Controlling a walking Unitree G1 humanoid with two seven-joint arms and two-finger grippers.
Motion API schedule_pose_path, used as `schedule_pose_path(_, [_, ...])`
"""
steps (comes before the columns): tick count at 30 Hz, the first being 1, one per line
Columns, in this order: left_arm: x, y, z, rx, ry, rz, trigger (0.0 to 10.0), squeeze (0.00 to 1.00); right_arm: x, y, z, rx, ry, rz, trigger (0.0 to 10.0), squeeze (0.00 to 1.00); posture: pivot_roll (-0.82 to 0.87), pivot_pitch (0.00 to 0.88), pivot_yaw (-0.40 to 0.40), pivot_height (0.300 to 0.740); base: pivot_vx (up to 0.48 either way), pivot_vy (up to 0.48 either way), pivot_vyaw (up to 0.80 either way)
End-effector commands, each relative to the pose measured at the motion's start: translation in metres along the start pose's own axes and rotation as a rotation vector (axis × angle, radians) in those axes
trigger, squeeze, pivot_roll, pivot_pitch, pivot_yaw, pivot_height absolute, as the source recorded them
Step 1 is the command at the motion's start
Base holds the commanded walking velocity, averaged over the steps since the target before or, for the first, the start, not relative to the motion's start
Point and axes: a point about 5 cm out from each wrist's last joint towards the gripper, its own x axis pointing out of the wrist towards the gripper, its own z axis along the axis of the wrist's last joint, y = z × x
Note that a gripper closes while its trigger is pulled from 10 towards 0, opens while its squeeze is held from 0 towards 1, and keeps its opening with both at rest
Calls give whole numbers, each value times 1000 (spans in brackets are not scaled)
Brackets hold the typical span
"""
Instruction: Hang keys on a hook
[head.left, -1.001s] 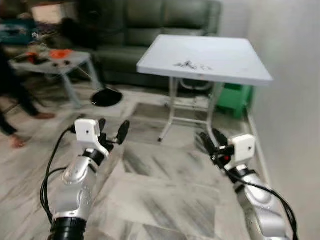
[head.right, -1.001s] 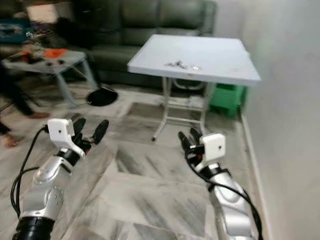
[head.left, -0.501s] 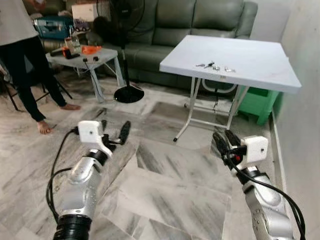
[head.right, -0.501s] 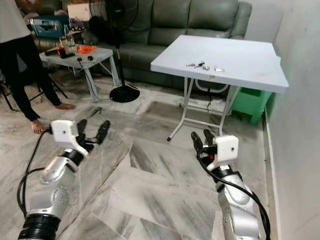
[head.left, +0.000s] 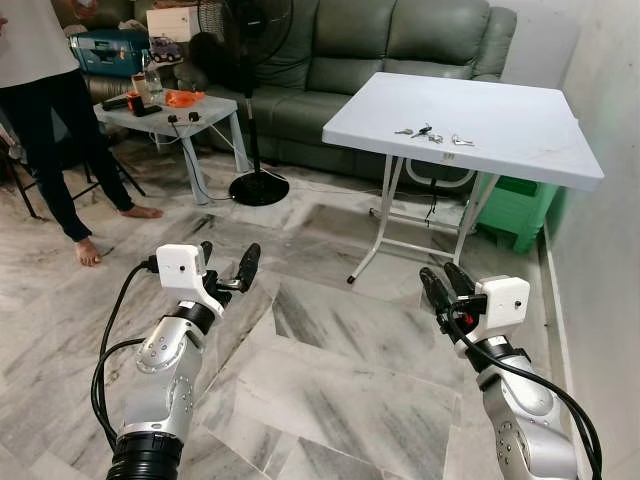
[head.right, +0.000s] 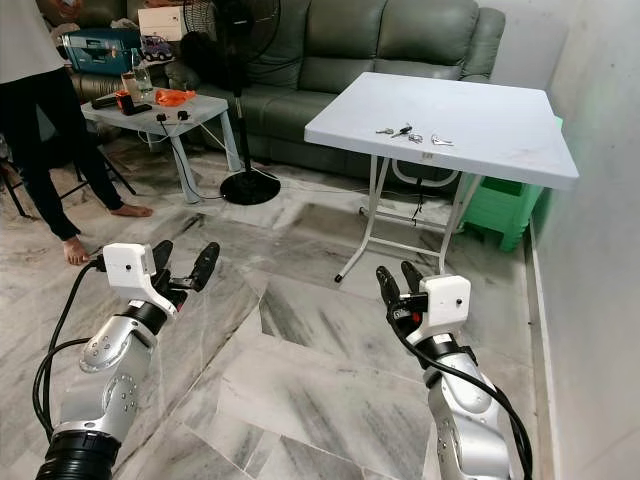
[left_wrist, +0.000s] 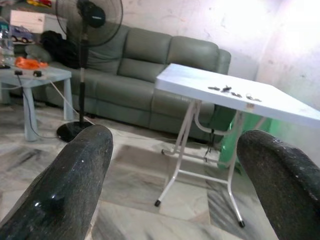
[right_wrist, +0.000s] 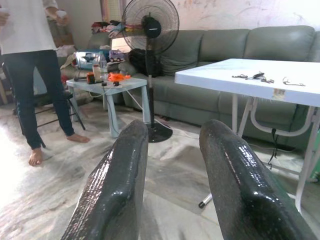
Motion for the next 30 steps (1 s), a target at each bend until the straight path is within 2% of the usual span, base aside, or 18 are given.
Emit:
schedule_pose_path(1, [-1,1,0,7,3,-1,10000,0,2,1,5,-6,-18,6,10000,0,-30,0,-14,740,424,0,0])
schedule_pose_path(30, [5,-2,-1,17,8,-10,10000,0,4,-5,7,-14,-26,-6,10000,0,-38,0,-15,740,431,0,0])
